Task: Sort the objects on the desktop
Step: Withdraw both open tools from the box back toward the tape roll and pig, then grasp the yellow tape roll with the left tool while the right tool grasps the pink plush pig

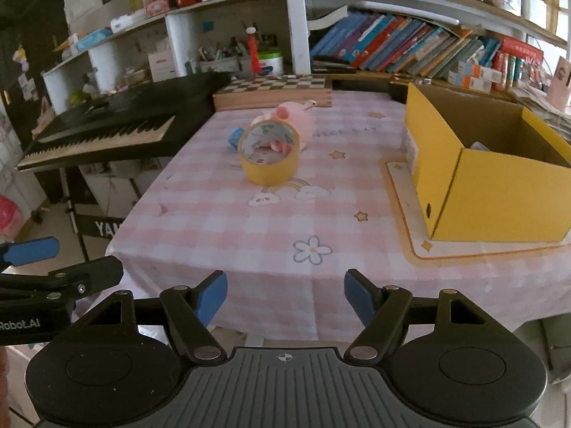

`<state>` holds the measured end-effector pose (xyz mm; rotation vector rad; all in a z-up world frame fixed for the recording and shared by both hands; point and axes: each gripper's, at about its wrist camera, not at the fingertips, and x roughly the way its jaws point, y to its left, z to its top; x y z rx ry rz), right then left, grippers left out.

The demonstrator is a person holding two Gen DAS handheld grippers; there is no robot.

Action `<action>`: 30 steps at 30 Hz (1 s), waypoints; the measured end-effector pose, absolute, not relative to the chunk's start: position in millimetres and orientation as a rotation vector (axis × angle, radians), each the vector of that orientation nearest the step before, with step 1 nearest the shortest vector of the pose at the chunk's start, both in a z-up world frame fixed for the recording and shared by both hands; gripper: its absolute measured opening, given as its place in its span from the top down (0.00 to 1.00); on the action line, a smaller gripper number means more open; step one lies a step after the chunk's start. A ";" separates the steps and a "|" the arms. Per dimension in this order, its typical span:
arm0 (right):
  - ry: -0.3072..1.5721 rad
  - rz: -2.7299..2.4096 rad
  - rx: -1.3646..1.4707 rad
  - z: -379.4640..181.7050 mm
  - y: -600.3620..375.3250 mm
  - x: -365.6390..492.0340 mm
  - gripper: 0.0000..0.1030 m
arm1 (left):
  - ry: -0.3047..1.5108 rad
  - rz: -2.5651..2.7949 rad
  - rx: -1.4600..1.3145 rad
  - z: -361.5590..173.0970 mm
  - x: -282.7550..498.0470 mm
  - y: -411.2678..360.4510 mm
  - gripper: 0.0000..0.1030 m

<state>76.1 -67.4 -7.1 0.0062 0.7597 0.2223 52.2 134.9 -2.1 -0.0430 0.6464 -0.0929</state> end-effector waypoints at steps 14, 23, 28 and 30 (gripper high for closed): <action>0.753 0.221 -0.019 -12.3 -71.9 123.2 0.28 | 0.681 -0.106 -0.051 -13.9 107.6 121.2 0.02; 0.736 0.204 -0.002 -7.9 -88.8 180.4 0.28 | 0.680 -0.106 -0.040 -17.5 158.1 108.8 0.02; 0.723 0.180 0.040 -1.4 -99.8 212.8 0.28 | 0.669 -0.107 -0.016 -16.6 185.0 100.9 0.02; 0.714 0.178 0.052 1.3 -102.6 224.8 0.28 | 0.666 -0.107 -0.007 -16.3 194.5 97.6 0.02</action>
